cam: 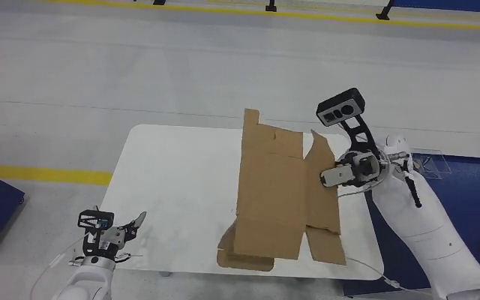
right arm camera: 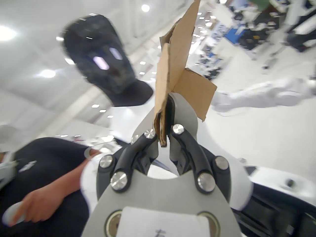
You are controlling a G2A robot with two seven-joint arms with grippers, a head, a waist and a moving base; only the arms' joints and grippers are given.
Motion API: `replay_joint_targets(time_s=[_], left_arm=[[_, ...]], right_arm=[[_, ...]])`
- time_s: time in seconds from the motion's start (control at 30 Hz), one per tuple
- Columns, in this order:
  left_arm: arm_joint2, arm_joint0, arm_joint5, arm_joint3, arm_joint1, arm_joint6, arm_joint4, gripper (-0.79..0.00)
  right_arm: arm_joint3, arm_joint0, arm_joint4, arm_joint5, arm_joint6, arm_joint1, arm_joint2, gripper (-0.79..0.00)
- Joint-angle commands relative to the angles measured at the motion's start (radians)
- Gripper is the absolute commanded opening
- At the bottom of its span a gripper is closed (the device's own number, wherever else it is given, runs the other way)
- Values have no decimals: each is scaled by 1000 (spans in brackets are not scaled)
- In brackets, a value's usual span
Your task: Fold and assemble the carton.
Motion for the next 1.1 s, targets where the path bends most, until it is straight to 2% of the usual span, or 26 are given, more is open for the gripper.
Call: replay_joint_targets(time_s=[0.0, 0.07, 0.13, 0.23, 0.3, 0.43, 0.53, 0.6, 0.8, 0.93, 1.0, 1.07], left_arm=[[0, 0, 0, 0, 0, 0, 0, 0], [0, 0, 0, 0, 0, 0, 0, 0], [0, 0, 0, 0, 0, 0, 0, 0], [0, 0, 0, 0, 0, 0, 0, 0], [0, 0, 0, 0, 0, 0, 0, 0], [0, 0, 0, 0, 0, 0, 0, 0], [0, 0, 0, 0, 0, 0, 0, 0], [0, 0, 0, 0, 0, 0, 0, 0], [0, 0, 0, 0, 0, 0, 0, 0], [0, 0, 0, 0, 0, 0, 0, 0], [0, 0, 0, 0, 0, 0, 0, 0], [0, 0, 0, 0, 0, 0, 0, 0]], right_arm=[[8, 2, 244, 149, 16, -21, -42, -785], [5, 8, 420, 297, 16, -48, -88, -785], [28, 24, 532, 396, 16, -73, -116, -785], [19, 43, 695, 471, -31, -110, -185, -785], [-15, 41, 841, 567, -127, -130, -225, -785], [-45, 16, 985, 746, -306, -153, -238, -785], [25, -31, 1092, 922, -482, -164, -236, -785], [82, -48, 1099, 986, -547, -168, -240, -785], [196, -54, 1122, 1027, -665, -193, -249, -785], [198, -53, 1089, 1015, -669, -207, -219, -785], [188, -34, 940, 974, -625, -212, -181, -785], [181, -17, 721, 874, -515, -215, -139, -785]])
